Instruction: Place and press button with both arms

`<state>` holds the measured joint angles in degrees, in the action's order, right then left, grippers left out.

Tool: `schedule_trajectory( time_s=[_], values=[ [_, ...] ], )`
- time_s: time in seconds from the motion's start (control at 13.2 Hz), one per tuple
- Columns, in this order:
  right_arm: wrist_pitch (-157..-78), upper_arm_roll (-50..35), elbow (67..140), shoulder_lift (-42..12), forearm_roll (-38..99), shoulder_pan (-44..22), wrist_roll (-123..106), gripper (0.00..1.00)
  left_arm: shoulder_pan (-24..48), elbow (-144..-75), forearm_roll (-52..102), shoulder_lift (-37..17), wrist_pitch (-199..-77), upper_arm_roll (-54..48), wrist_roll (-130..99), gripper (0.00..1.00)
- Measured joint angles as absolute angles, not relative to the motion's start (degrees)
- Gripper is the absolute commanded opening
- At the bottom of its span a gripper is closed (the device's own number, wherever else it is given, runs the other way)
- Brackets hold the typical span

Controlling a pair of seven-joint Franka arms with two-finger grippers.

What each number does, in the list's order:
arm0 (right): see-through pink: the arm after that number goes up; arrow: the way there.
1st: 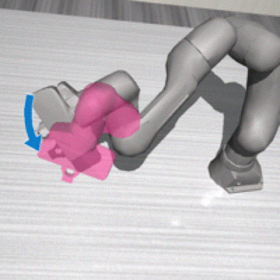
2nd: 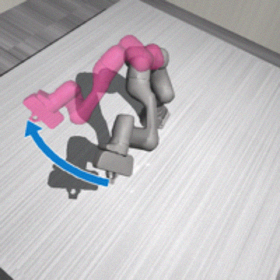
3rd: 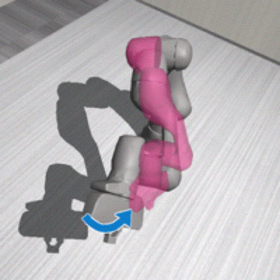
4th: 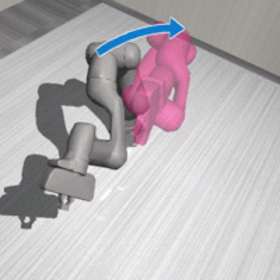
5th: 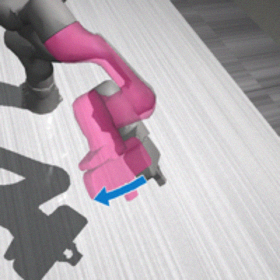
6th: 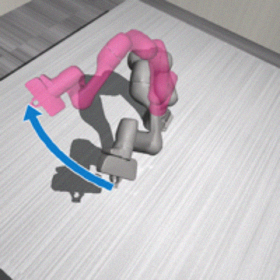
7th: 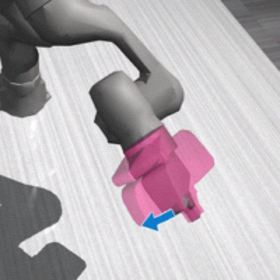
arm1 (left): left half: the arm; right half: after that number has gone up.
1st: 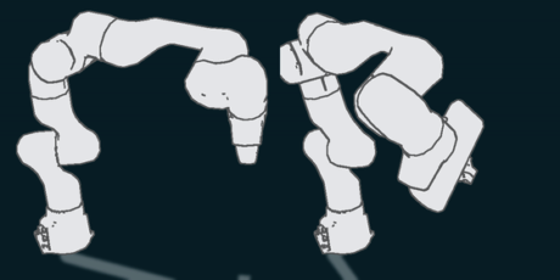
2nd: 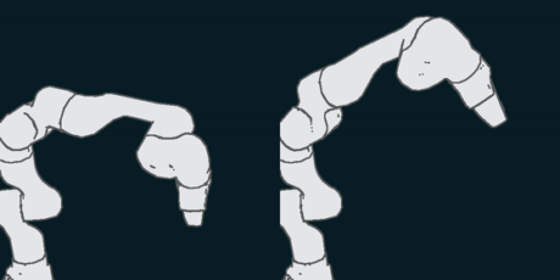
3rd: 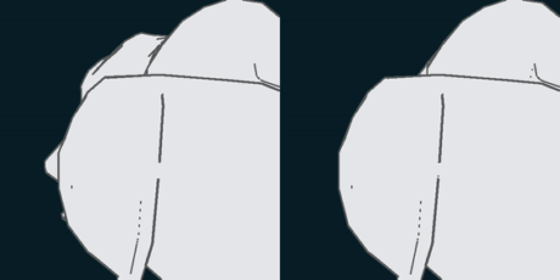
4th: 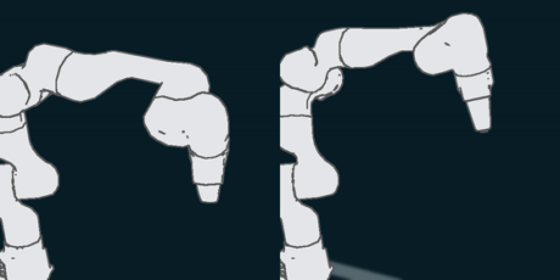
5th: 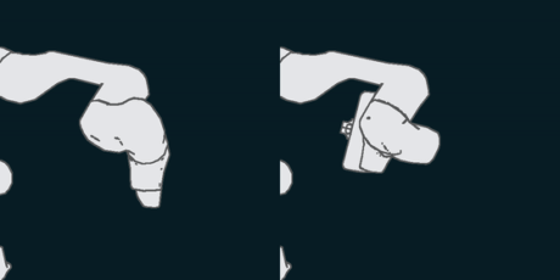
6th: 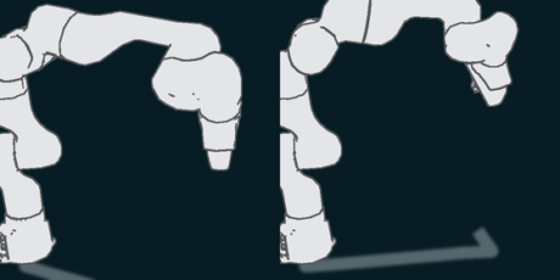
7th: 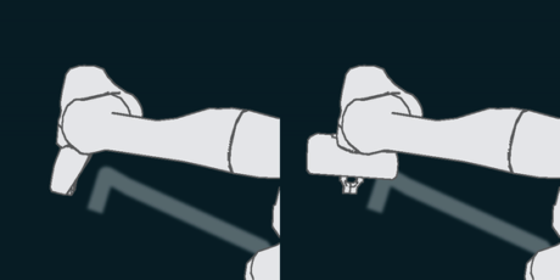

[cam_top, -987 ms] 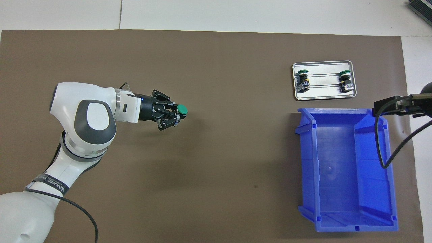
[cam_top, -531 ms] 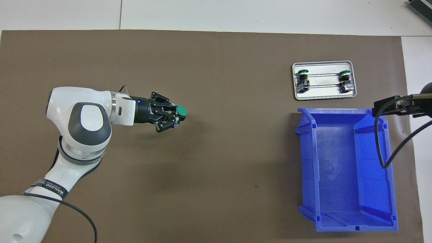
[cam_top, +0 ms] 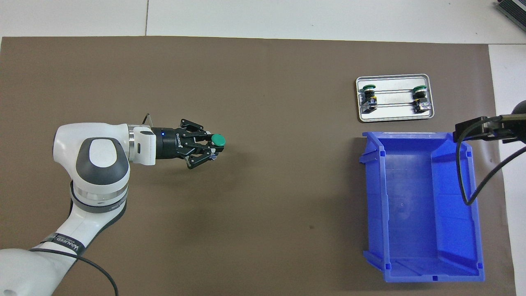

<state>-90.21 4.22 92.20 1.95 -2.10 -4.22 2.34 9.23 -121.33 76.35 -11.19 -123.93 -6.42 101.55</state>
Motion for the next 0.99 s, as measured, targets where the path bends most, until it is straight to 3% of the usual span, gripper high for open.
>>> schedule_trajectory(
  time_s=[0.99],
  values=[
    [-90.2, 4.2, 92.2, 2.0, -2.1, -4.2, 2.3, 1.00, 6.4, -134.2, 96.1, -8.6, -111.4, -6.4, 129.9, 0.18]
  ],
)
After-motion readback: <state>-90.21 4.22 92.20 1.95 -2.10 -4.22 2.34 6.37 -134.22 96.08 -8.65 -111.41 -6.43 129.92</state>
